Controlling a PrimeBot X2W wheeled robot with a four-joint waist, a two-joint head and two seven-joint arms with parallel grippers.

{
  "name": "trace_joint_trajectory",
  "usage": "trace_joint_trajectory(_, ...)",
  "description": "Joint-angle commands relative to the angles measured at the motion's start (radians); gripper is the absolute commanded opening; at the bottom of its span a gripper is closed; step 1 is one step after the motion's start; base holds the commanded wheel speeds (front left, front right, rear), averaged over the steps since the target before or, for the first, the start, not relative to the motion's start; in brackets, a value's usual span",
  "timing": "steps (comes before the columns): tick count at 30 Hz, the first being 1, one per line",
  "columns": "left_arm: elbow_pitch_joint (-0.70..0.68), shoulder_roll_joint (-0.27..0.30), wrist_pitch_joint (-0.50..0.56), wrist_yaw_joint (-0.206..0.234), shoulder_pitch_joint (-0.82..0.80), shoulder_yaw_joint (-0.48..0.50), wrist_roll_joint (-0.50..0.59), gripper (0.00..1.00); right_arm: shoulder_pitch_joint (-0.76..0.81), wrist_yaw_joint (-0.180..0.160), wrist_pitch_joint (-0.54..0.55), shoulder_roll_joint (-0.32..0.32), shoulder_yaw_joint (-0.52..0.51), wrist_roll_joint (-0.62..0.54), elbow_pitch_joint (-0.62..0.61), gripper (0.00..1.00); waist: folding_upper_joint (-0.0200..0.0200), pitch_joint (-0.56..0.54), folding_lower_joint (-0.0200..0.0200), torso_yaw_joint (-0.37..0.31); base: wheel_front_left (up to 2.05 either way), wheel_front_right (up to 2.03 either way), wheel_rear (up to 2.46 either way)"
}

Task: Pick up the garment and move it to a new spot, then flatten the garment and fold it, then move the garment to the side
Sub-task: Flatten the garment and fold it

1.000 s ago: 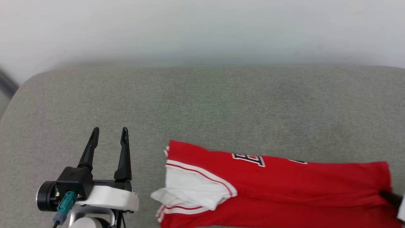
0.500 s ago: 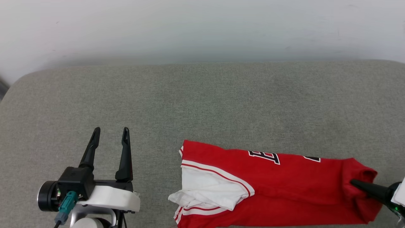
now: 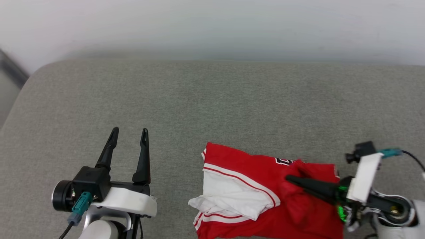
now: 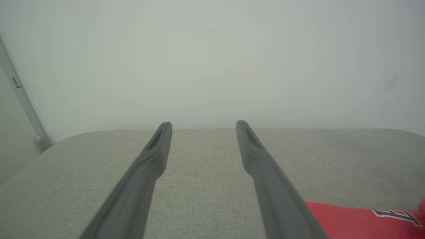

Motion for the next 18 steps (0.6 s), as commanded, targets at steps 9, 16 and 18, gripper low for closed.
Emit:
trace_joint_trajectory(9, 0.026, -0.023, -0.013, -0.017, -0.045, -0.015, 0.0, 1.0, -0.081, 0.0, -0.205, 0.003, 0.348, 0.133, 0.061, 0.0, -0.0001, 0.034, 0.0, 0.056, 0.0, 0.0, 0.0)
trace_joint_trajectory(16, 0.047, -0.035, -0.022, -0.029, -0.063, -0.017, -0.003, 1.0, -0.137, 0.0, -0.367, 0.002, 0.5, 0.06, 0.141, 0.18, -0.0001, 0.057, 0.0, 0.073, 0.0, 0.0, 0.0)
trace_joint_trajectory(18, 0.052, -0.038, -0.025, -0.03, -0.064, -0.015, -0.003, 1.0, -0.147, 0.0, -0.392, 0.002, 0.524, 0.043, 0.16, 0.68, -0.0001, 0.06, 0.0, 0.073, 0.0, 0.0, 0.0)
